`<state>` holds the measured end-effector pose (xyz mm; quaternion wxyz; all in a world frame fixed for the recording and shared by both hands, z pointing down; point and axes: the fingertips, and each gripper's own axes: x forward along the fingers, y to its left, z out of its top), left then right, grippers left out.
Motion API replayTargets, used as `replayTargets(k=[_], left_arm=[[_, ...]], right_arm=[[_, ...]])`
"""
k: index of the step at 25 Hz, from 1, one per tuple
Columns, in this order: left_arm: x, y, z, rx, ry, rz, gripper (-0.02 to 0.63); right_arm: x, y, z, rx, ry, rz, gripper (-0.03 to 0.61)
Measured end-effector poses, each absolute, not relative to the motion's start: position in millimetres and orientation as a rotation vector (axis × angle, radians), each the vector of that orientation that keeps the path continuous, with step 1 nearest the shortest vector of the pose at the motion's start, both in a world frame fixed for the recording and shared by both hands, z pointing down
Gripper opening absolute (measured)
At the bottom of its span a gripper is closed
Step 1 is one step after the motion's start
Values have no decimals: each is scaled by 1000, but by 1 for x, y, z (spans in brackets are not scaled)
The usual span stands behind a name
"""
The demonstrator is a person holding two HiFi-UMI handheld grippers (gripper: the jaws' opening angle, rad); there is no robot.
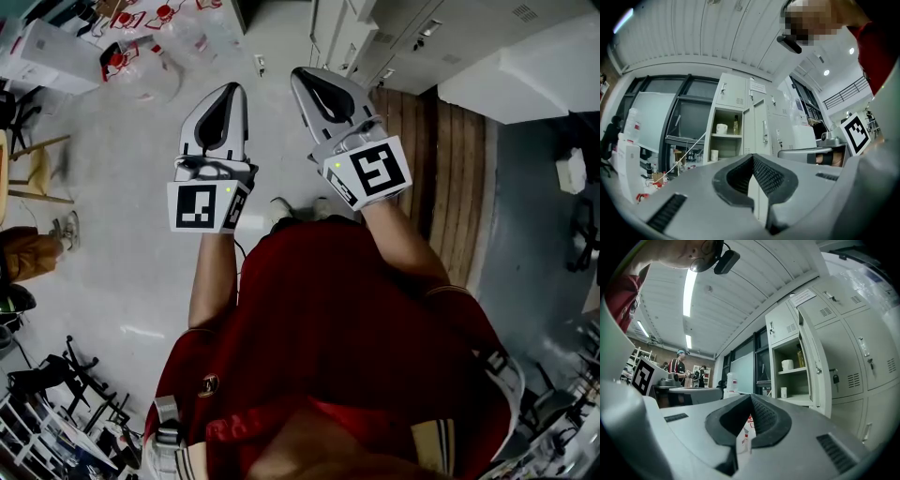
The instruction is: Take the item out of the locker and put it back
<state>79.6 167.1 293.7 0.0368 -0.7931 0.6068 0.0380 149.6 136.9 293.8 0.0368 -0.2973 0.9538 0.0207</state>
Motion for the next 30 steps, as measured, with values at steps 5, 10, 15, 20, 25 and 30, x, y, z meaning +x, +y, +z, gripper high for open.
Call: replayTargets(k=[5,10,15,20,25,30], left_arm=[[71,167,297,-2448,1866,130,6],[55,168,298,-2450,1870,139,6],[41,168,301,-2454,1857,145,6],[25,163,301,-2460,1842,152,6],[7,156,304,-2471,1834,156,6],[-13,153,313,-2484,1844,143,6]], right_arm=[[142,137,296,-940,2931,62,-2],[130,137,298,-971,2925,72,0],[114,136,298,-989,2907,68,2],[99,130,302,-1024,2925,63,51],[83,122,308,-1061,2944,42,115],[66,116,317,-1080,2953,7,176]])
